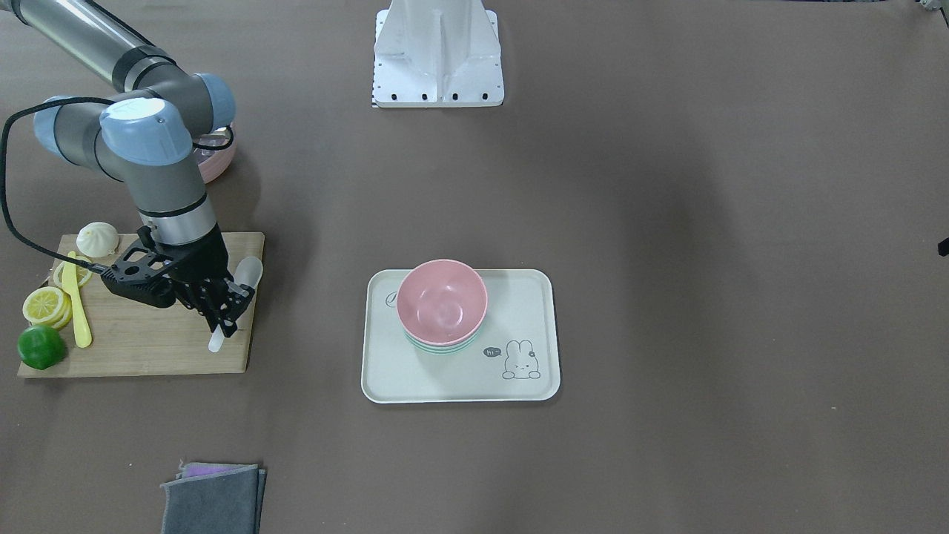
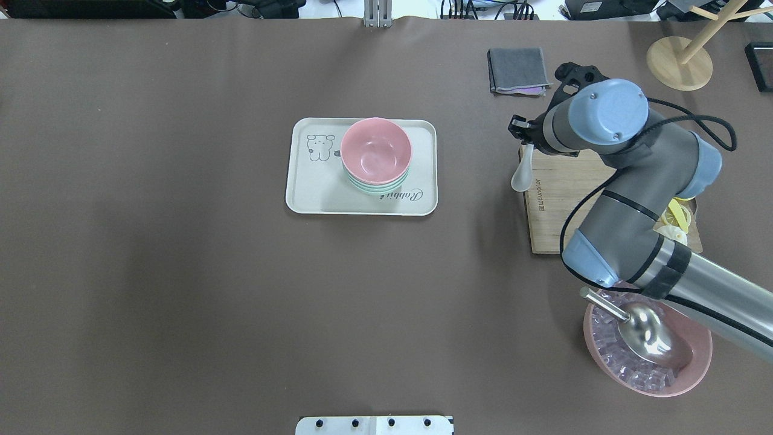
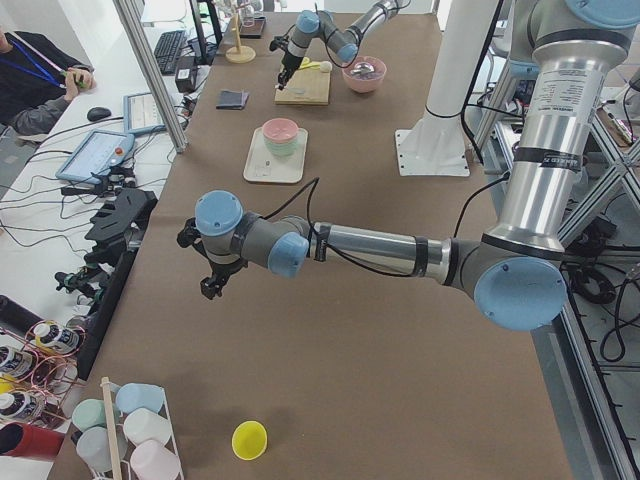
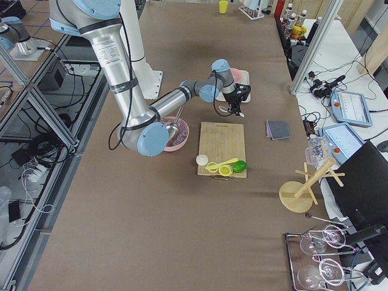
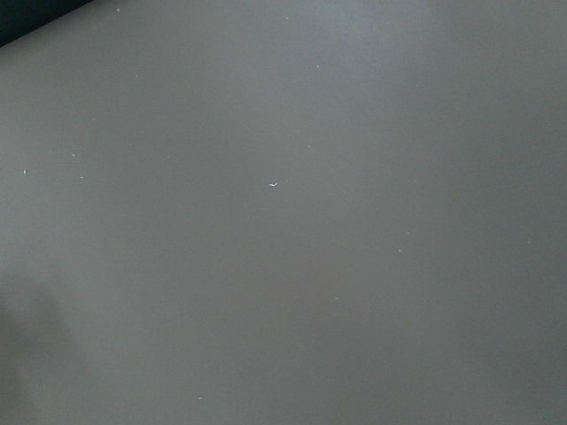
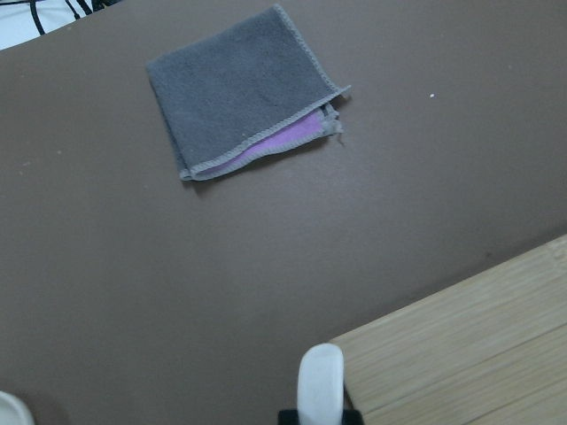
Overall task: Stack pink bowl on green and place spoon
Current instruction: 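Grasp the white spoon with the right gripper and lift it off the board, then carry the spoon with the right gripper and lower it into the pink bowl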
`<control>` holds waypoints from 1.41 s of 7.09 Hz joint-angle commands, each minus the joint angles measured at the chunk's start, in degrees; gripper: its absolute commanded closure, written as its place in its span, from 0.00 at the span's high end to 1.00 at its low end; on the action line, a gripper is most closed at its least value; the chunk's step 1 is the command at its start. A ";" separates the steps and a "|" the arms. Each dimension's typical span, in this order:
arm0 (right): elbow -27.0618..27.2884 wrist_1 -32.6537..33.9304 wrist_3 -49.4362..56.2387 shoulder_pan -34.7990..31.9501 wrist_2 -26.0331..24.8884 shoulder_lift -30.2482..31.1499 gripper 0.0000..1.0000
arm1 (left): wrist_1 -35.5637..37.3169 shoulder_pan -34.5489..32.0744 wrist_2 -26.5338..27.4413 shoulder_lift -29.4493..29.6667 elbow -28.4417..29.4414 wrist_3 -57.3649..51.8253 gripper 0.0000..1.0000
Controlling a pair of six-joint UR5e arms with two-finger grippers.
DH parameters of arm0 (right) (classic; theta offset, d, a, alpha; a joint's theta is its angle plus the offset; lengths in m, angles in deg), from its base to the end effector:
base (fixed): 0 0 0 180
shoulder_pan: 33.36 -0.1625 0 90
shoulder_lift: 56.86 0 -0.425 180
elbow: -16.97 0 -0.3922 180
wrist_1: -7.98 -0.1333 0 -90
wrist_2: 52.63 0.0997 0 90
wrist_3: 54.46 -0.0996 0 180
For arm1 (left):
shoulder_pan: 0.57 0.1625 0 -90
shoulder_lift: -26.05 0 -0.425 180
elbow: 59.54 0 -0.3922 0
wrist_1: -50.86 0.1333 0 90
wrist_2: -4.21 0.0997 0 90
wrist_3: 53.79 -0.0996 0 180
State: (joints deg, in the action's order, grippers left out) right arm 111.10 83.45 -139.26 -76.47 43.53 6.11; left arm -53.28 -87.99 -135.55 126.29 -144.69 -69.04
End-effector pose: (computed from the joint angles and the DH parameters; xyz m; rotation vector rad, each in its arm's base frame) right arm -0.4048 -0.5469 0.3360 0.2367 -0.7802 0.5824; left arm -0.0310 -0.5835 0.5712 0.4152 0.8257 0.4369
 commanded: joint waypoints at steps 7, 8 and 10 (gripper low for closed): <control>-16.28 9.61 -17.47 2.84 -1.57 -26.70 0.00 | 13.00 -10.14 4.49 -4.35 -3.00 -10.59 0.99; -19.48 9.17 -19.34 4.95 -5.06 -29.02 0.00 | 12.82 -10.14 4.40 -4.44 -3.00 -10.77 0.99; -19.77 9.17 -21.89 7.94 -8.68 -28.87 0.00 | 12.65 -10.05 4.40 -4.79 -3.09 -10.94 0.99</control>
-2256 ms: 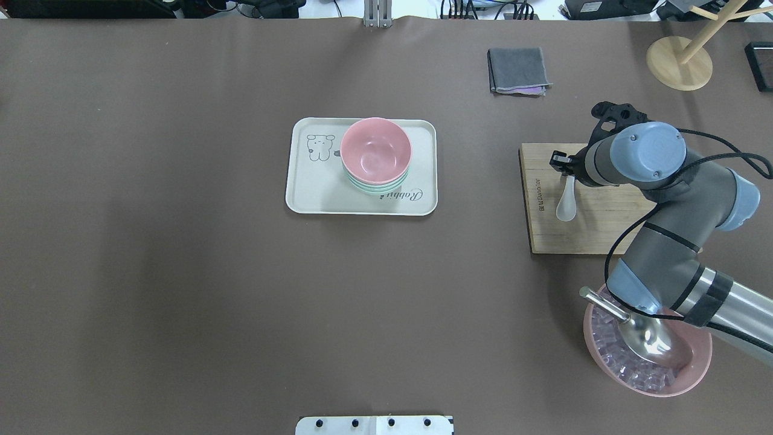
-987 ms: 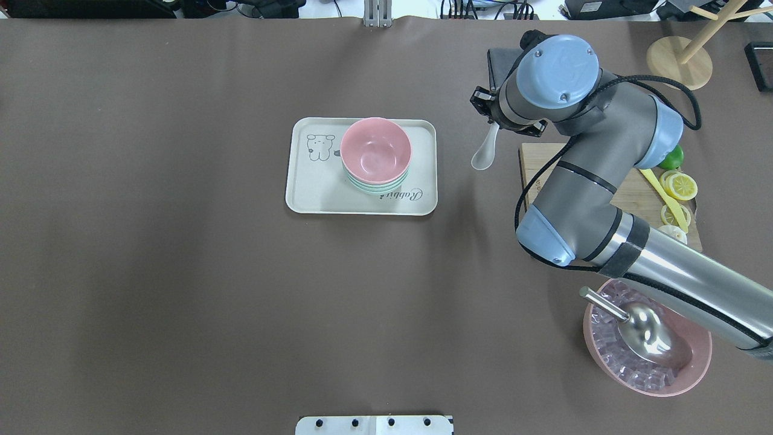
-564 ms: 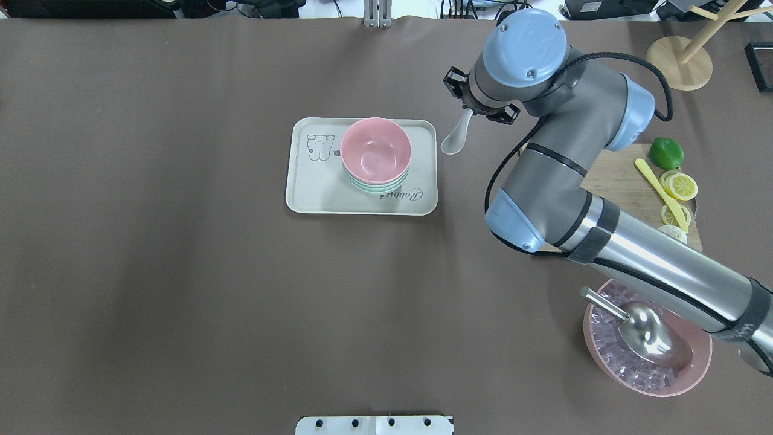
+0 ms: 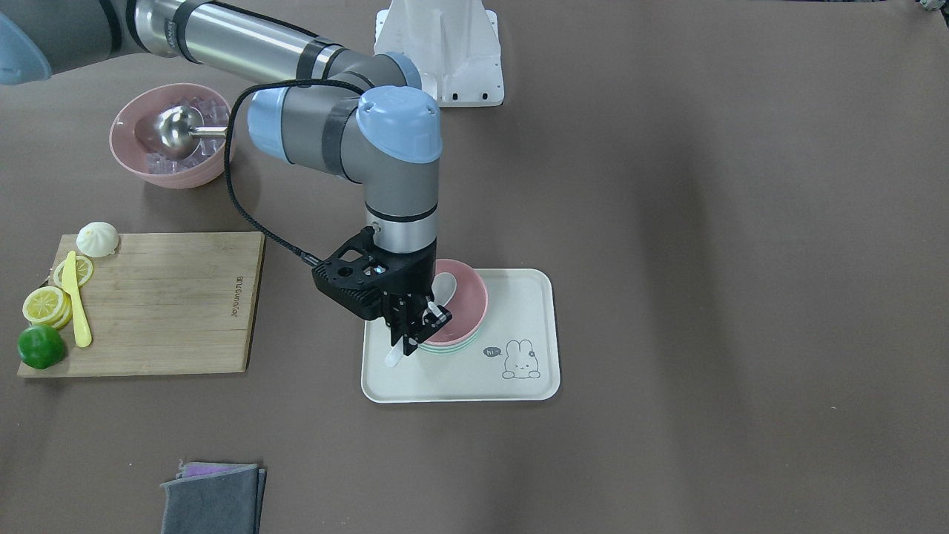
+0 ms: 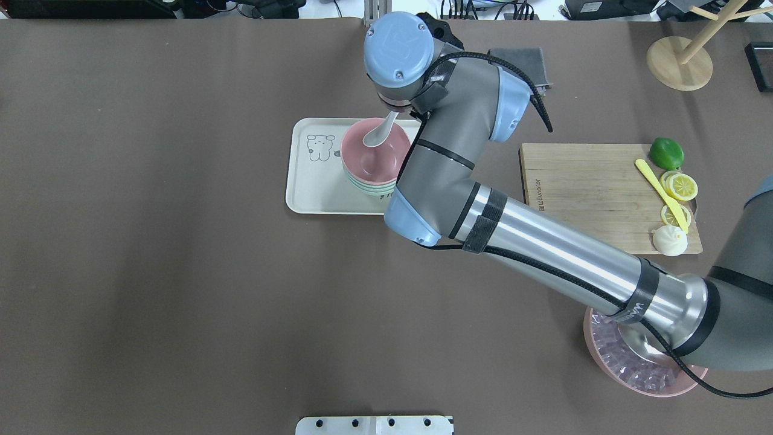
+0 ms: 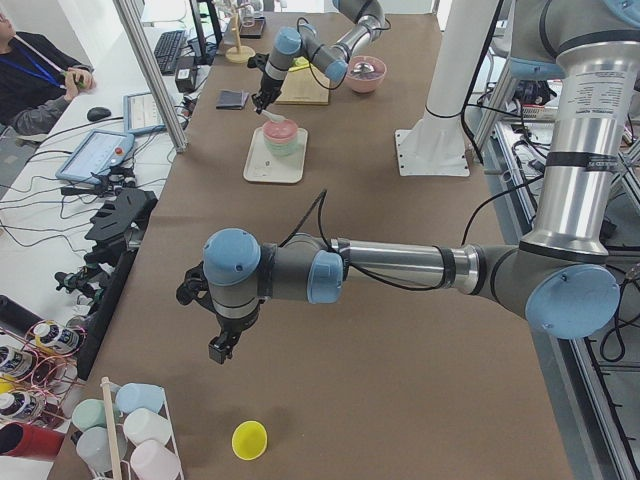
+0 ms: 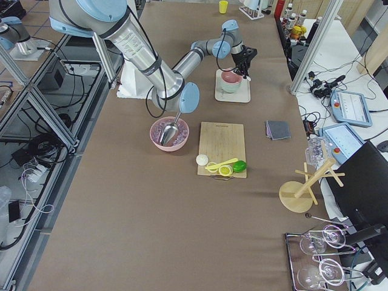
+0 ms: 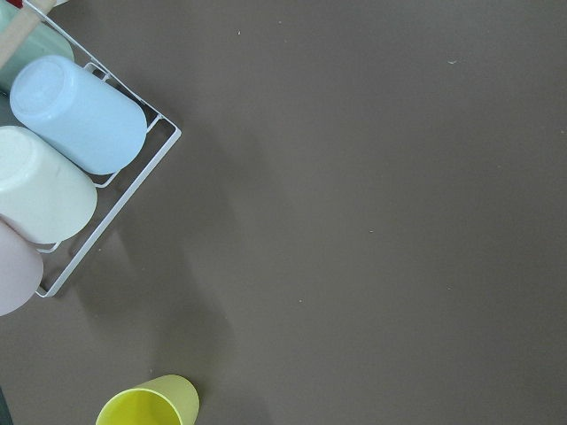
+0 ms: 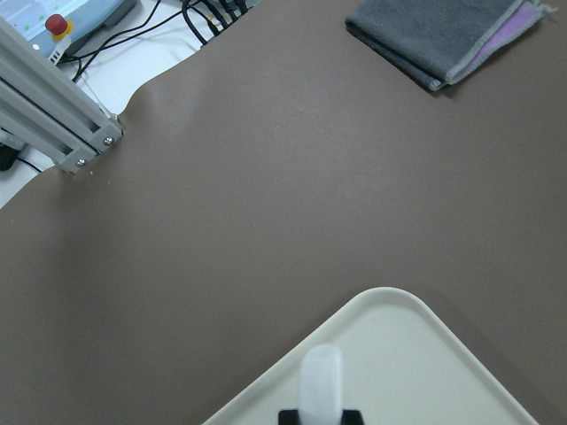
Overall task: Stack pink bowl on green and place spoon
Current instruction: 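Carry the spoon with the right gripper and lower it into the pink bowl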
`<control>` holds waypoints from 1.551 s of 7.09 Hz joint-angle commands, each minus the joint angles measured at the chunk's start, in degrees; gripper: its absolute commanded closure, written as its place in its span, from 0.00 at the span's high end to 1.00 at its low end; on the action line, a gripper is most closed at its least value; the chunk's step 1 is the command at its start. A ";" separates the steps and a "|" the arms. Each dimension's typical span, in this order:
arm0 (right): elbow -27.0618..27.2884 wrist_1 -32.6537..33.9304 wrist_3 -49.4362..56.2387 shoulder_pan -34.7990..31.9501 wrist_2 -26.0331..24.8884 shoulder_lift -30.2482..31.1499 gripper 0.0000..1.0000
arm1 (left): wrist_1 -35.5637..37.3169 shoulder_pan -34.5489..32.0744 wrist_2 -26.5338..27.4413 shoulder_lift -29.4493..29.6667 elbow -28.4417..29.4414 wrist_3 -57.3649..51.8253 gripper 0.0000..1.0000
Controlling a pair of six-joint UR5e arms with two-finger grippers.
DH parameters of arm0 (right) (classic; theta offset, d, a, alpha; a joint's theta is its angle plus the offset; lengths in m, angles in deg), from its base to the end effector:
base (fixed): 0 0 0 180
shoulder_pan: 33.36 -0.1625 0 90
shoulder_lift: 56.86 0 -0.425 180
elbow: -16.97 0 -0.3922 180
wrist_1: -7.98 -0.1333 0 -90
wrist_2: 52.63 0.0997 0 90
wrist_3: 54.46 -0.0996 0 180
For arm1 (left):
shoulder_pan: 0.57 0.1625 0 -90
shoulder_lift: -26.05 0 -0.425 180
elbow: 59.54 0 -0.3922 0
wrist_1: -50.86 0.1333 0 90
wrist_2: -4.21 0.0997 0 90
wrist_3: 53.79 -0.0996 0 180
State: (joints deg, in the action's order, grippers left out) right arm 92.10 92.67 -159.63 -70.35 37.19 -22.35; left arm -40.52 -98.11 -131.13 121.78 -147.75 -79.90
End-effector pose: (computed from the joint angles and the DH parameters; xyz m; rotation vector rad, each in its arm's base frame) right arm -0.5497 -0.5813 0.1456 0.1599 -0.8132 0.8610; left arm -0.1327 -0.5266 0.6189 0.3147 0.7353 0.3435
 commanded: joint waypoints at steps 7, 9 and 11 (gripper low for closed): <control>-0.60 -0.14 1.02 3.34 -6.94 0.91 0.99 | 0.05 0.07 -0.02 -0.28 -0.04 0.00 0.99; -0.25 -0.14 5.90 0.10 -5.81 1.17 0.99 | 0.67 0.16 0.07 -0.20 -0.30 0.27 0.99; 1.49 -0.40 14.51 -5.34 2.60 3.70 1.00 | 1.54 0.86 0.34 -2.56 1.10 0.88 0.99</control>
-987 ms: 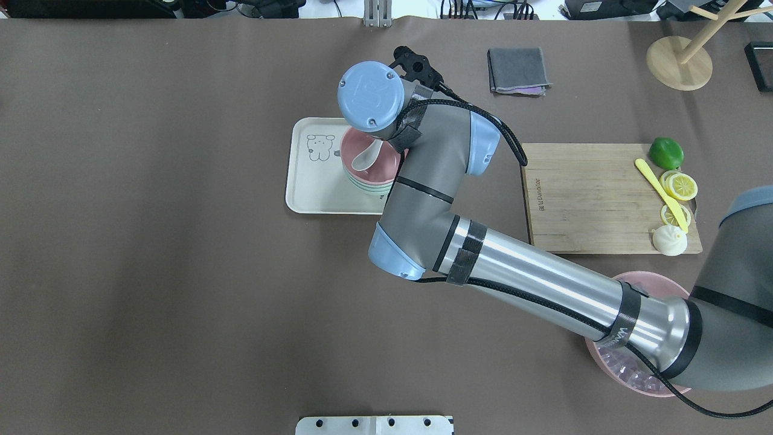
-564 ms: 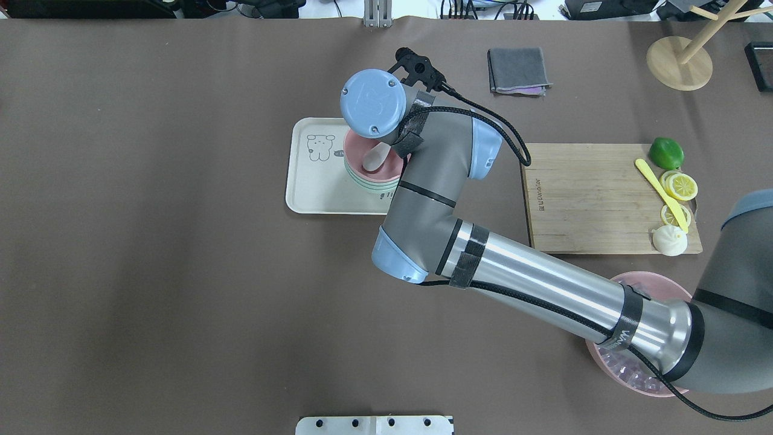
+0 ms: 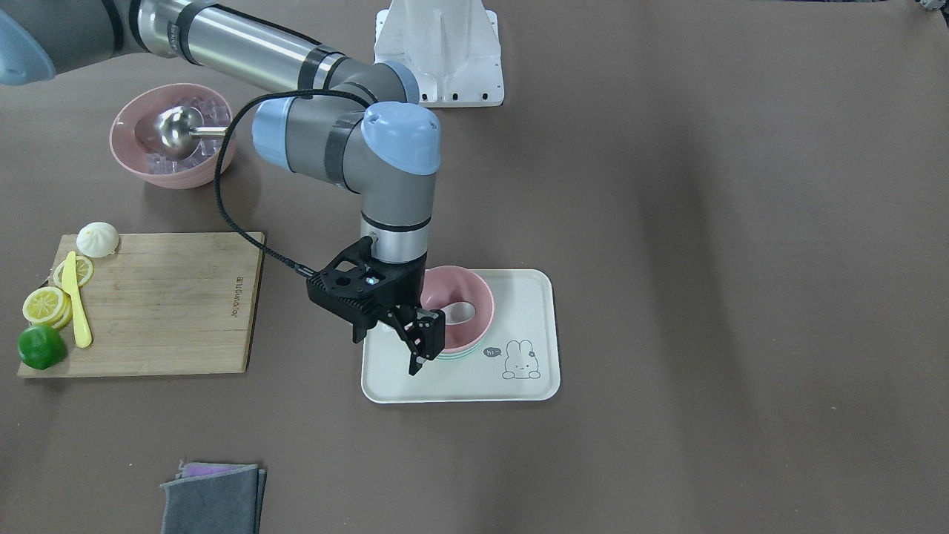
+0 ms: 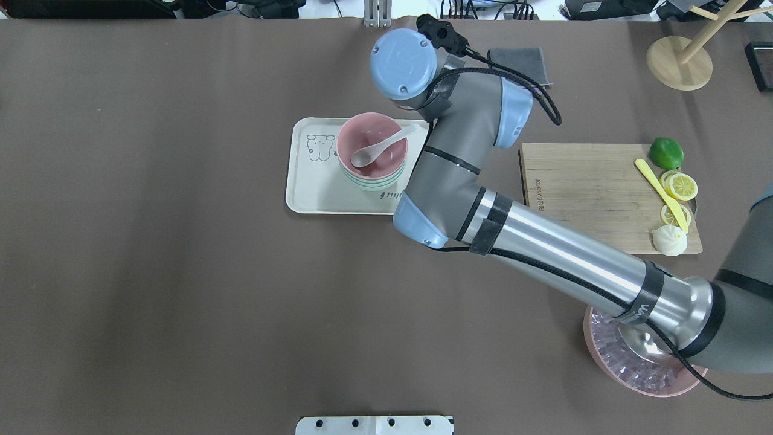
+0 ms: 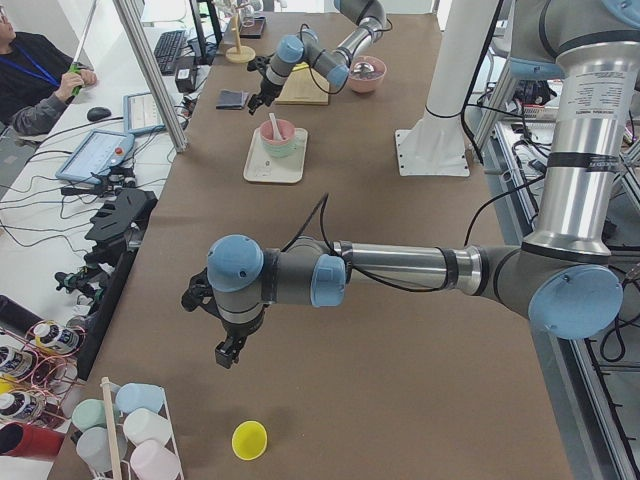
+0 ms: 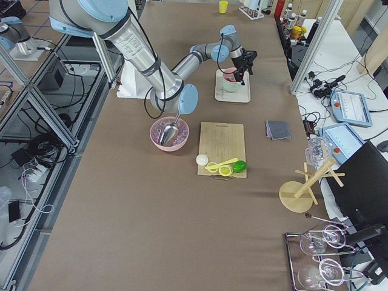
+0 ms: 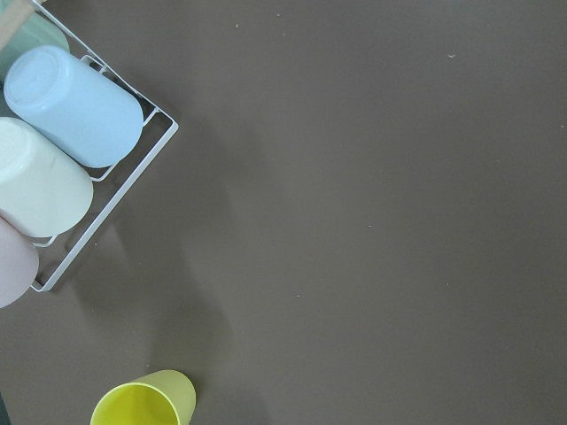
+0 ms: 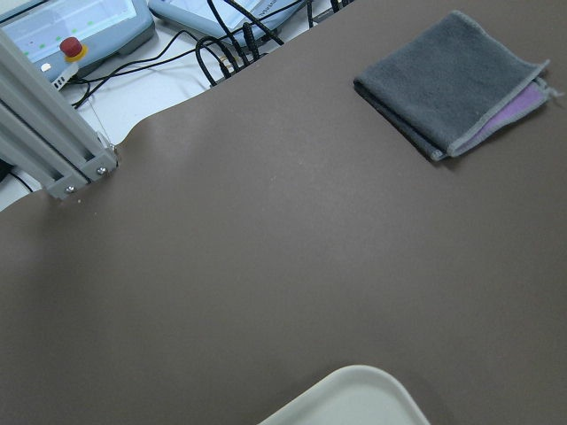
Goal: Stack pink bowl on green and place spoon
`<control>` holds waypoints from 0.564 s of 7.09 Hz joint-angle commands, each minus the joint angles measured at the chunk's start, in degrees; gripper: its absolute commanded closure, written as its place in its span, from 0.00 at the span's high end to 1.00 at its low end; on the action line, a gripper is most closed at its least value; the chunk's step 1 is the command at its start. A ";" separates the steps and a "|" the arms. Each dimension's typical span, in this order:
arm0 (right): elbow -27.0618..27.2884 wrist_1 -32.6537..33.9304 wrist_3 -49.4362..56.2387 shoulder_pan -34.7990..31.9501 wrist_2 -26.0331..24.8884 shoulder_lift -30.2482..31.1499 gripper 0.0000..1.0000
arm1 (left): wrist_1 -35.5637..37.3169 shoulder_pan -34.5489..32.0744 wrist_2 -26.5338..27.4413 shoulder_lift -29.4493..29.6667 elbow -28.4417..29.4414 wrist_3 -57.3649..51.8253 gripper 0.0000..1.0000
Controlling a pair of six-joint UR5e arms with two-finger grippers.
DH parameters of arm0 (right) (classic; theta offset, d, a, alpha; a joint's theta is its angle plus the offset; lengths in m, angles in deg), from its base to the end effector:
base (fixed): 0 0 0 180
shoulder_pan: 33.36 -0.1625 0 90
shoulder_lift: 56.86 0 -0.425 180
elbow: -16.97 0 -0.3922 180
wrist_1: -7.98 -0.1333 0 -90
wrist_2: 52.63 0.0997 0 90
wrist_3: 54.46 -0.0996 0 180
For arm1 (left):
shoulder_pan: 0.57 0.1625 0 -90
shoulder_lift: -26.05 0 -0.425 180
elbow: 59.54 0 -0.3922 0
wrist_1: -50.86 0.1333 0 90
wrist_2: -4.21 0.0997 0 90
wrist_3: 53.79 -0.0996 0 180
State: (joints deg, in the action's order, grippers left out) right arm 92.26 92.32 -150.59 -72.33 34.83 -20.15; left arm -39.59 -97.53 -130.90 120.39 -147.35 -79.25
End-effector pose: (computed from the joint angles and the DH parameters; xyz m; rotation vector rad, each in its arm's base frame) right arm -0.5262 -0.6028 0.1737 0.2654 -0.7478 0.7638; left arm -0.1261 -0.5154 0.6373 0.2623 0.7473 0.3238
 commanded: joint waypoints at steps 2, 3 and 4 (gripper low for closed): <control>10.79 -0.14 19.06 -9.86 14.62 10.61 1.00 | -1.99 0.37 -1.73 -4.42 -0.95 8.18 0.99; 14.23 0.12 24.45 -13.29 19.28 14.49 1.00 | -2.01 0.46 -3.22 -4.52 -1.39 13.10 0.99; 16.44 0.12 30.59 -16.54 23.85 17.83 1.00 | -2.01 1.94 -4.63 -4.35 -1.92 22.11 0.99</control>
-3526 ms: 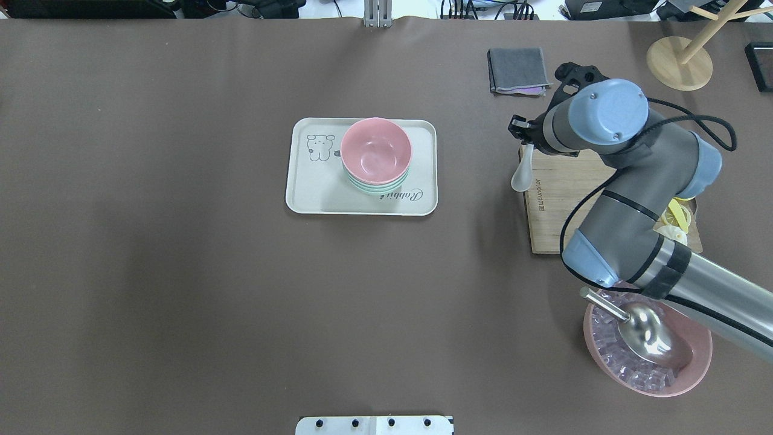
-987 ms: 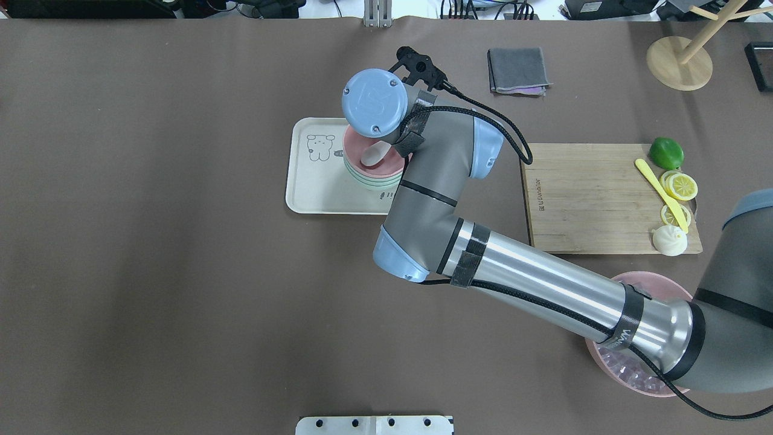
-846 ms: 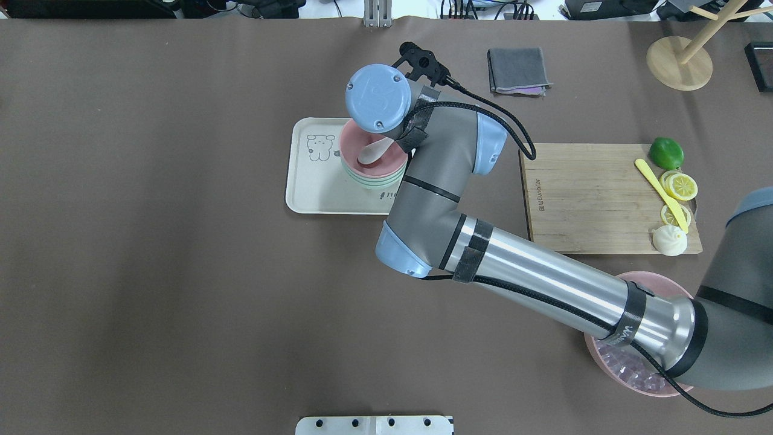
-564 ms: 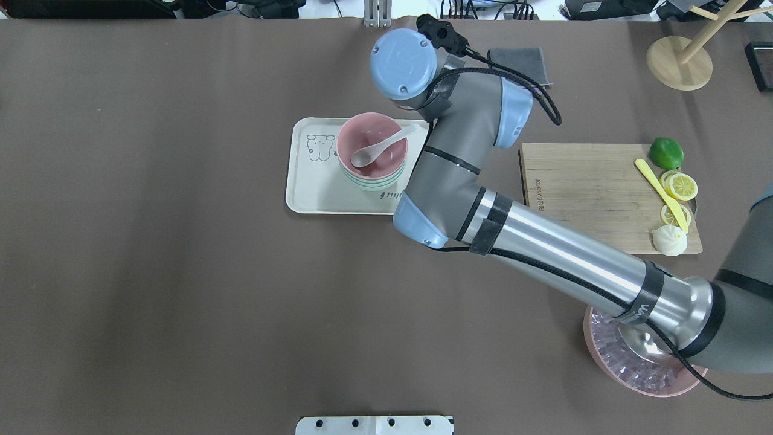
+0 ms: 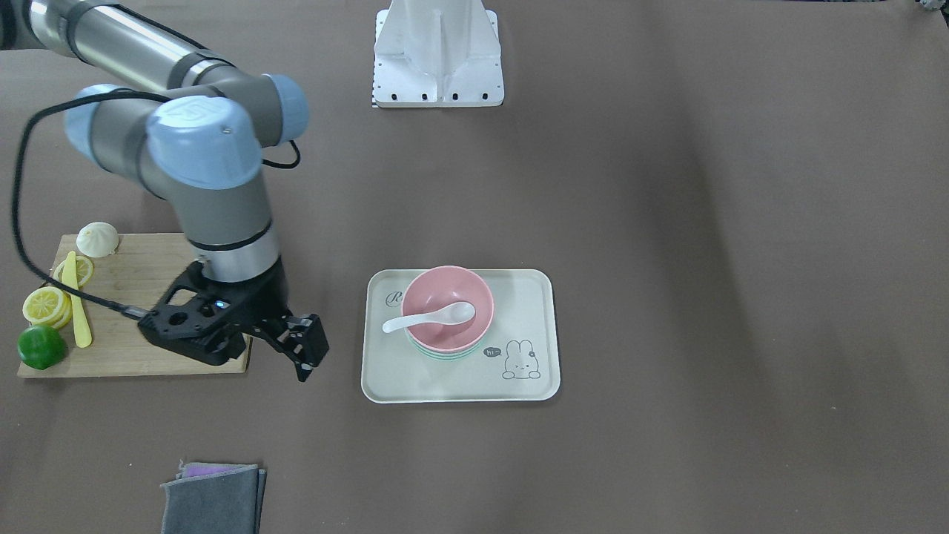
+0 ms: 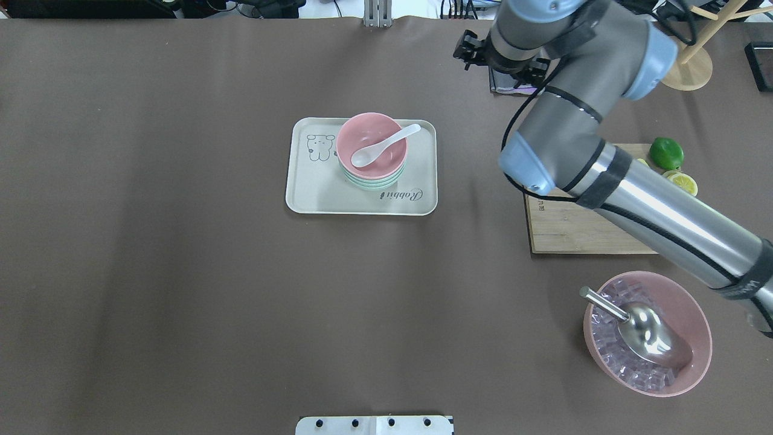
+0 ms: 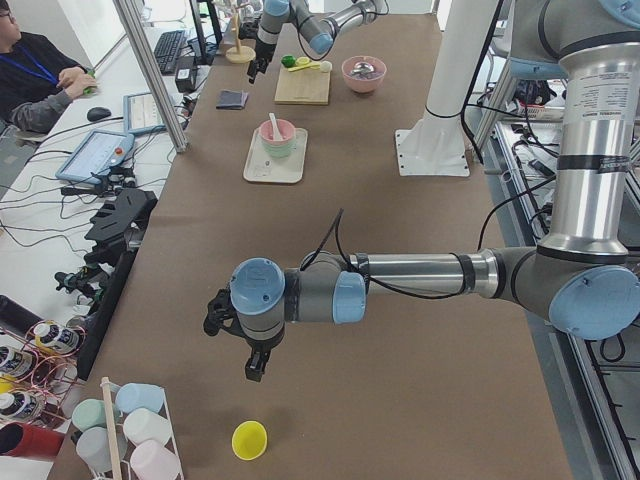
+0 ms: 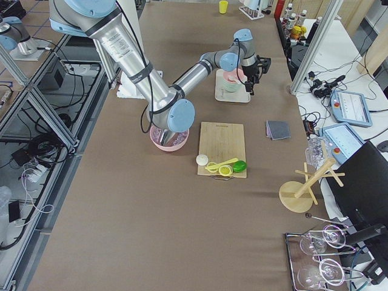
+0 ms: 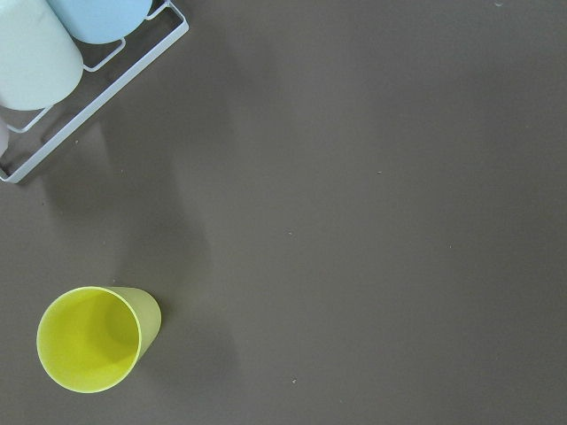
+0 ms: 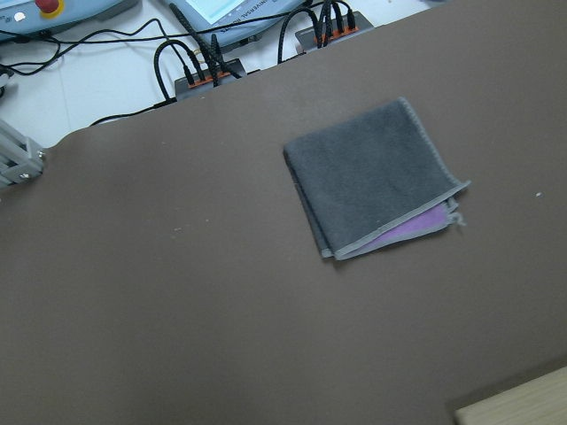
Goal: Stack pink bowl on green and place spoon
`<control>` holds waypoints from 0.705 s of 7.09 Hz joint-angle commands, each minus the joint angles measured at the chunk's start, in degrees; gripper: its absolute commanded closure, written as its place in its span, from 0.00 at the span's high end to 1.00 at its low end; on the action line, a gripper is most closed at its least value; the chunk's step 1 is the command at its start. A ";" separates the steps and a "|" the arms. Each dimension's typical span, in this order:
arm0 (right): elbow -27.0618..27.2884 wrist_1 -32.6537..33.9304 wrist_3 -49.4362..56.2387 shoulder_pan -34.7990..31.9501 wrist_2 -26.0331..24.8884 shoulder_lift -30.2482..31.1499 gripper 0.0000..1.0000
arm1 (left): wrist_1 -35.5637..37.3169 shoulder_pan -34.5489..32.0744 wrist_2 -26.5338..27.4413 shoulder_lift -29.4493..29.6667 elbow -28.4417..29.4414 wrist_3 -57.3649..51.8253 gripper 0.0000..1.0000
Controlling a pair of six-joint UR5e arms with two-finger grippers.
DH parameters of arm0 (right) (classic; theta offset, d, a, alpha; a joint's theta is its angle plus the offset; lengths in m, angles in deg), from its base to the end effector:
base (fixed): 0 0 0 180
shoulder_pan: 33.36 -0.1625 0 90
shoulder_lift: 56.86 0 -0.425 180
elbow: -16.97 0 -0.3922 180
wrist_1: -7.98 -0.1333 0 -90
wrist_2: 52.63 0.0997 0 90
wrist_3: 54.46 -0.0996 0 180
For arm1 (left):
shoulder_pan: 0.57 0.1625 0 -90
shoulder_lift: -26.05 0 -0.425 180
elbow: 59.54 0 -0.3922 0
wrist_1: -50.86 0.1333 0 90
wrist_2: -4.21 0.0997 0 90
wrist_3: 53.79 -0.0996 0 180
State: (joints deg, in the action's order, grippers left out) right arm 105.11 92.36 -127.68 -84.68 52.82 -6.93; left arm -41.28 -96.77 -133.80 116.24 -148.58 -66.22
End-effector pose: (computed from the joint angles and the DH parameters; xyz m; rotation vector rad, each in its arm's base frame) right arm -0.3667 -0.6289 0.2454 0.2153 -0.7806 0.4668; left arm -0.1124 -0.4855 0.6570 0.1579 0.8237 0.1123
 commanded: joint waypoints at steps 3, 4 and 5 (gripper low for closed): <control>5.90 0.08 31.02 -15.44 17.48 15.42 1.00 | -0.41 4.43 -1.65 -0.63 -5.52 18.58 0.99; 5.82 0.26 40.69 -19.74 20.47 19.55 1.00 | -0.41 4.79 -1.74 -0.63 -5.53 18.58 0.99; 5.47 0.87 50.18 -25.79 25.72 24.64 1.00 | -0.41 4.79 -1.82 -0.63 -5.70 18.58 0.99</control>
State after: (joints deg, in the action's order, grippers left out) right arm 110.78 92.71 -89.20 -103.87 73.00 11.90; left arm -41.69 -92.21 -135.50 115.64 -154.01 -47.82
